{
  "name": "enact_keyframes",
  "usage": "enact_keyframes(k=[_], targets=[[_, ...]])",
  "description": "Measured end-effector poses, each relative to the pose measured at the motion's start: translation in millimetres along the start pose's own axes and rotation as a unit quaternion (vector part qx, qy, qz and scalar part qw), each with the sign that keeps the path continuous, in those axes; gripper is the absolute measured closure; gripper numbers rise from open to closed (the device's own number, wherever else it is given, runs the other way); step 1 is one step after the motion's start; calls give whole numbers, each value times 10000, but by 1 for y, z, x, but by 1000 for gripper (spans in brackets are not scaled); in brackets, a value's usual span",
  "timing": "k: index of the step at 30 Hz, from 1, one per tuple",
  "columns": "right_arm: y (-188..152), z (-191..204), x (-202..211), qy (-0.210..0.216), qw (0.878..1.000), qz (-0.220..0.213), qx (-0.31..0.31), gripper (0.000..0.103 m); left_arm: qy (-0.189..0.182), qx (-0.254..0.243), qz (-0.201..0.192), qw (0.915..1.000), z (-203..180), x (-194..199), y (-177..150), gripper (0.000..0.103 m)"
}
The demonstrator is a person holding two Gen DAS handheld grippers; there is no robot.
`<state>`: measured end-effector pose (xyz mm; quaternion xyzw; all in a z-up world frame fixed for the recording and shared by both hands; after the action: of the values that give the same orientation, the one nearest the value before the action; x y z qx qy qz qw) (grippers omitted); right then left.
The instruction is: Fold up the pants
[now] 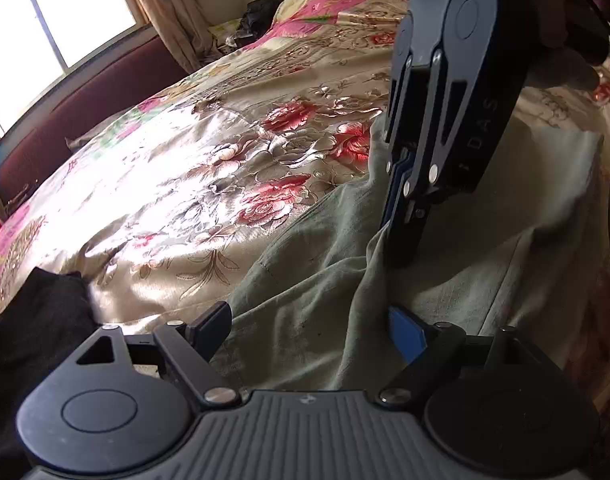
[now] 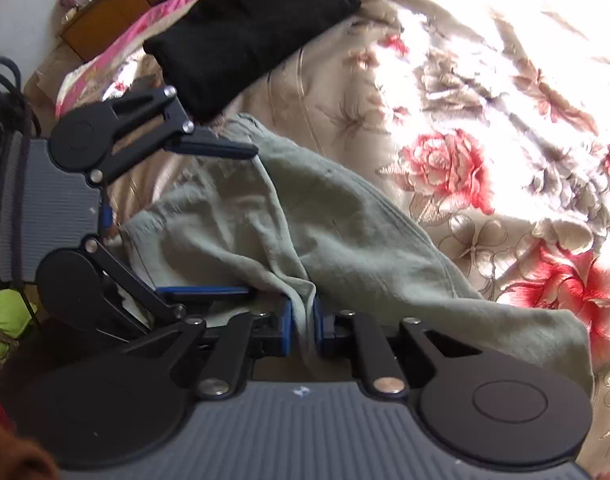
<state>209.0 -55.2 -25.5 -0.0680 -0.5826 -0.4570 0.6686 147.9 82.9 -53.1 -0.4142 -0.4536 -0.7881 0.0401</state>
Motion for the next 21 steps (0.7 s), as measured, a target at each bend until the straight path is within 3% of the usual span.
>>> enact_keyframes(k=[2, 3, 6, 11, 15, 19, 21], targets=[[-4, 2, 3, -206, 9997, -74, 121, 83, -128, 200, 167, 9996, 0, 4, -9, 6], [-8, -1, 2, -439, 9990, -57, 119, 71, -117, 216, 262, 9994, 0, 5, -15, 6], [-21, -5, 21, -872, 9954, -405, -20, 69, 42, 259, 381, 9989, 1, 17, -29, 5], [-66, 4, 68, -461, 9841, -1114, -1307, 67, 259, 447, 644, 9966, 9, 32, -44, 5], [-120, 21, 72, 15, 9568, -1411, -2544, 65, 480, 671, 504, 9953, 6, 48, -40, 6], [-159, 28, 56, 311, 9219, -1751, -3442, 65, 337, 896, 129, 9953, -15, 69, -23, 6], [-165, 26, 52, 266, 9123, -2004, -3561, 65, 234, 999, -8, 9947, -28, 76, -15, 6]])
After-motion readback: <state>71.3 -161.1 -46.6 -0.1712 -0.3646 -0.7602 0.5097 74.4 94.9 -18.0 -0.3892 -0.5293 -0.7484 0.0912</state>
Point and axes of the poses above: each gripper's, at about its wrist camera, not at the fingertips, and x roughly against the way its jaws point, z to its left, y to its top, the point moved 7 cm from there along -x, roughly the way its jaws point, and after that the axes turned 3 degrees about -z, right-handed, at the moved point
